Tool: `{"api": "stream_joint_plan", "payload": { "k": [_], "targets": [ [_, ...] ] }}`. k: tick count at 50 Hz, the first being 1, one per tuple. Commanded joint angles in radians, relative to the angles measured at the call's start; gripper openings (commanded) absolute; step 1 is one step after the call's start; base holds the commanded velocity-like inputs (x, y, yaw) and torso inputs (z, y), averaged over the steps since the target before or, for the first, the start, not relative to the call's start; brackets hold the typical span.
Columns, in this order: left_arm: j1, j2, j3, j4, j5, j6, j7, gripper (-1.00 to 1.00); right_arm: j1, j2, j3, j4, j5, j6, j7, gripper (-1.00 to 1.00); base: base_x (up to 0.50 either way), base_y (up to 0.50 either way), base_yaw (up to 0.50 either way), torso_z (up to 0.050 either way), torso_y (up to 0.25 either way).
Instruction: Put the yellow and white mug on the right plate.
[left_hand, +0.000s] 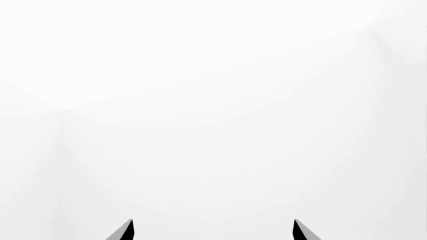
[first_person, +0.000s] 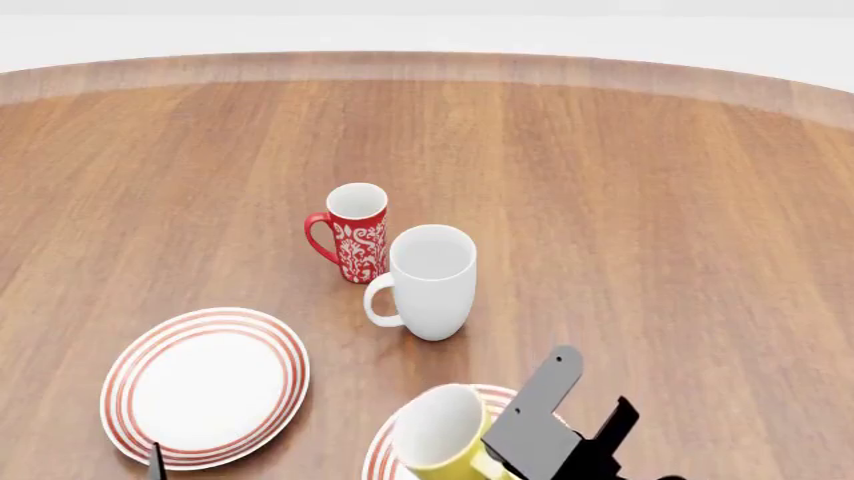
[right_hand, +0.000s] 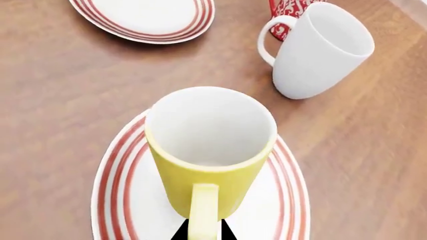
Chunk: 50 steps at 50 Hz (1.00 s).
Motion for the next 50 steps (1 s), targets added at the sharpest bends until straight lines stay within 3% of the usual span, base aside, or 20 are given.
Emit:
{"api": "stream_joint_plan", "payload": {
  "k": [1, 39, 40, 50],
  "targets": [
    [0.002, 0.018, -0.020, 0.002, 0.016, 0.002, 0.022, 1.00, -0.008, -0.032, 0.025, 0.030, -0.030, -0.029, -0.030, -1.00, 0.00, 0.00, 0.00, 0.000, 0.000],
    [-0.008, 0.010, -0.015, 0.007, 0.004, -0.021, 0.013, 1.00, -0.025, -0.047, 0.014, 0.072, -0.025, -0.031, -0.045, -1.00, 0.00, 0.00, 0.00, 0.000, 0.000],
    [-0.007, 0.010, -0.014, 0.008, 0.003, -0.022, 0.014, 1.00, -0.028, -0.041, 0.013, 0.058, -0.026, -0.025, -0.035, 1.00, 0.00, 0.00, 0.00, 0.000, 0.000],
    [-0.007, 0.008, -0.011, 0.011, 0.003, -0.022, 0.010, 1.00, -0.060, 0.043, 0.019, -0.117, 0.026, 0.095, 0.006, 1.00, 0.00, 0.00, 0.00, 0.000, 0.000]
  ]
}}
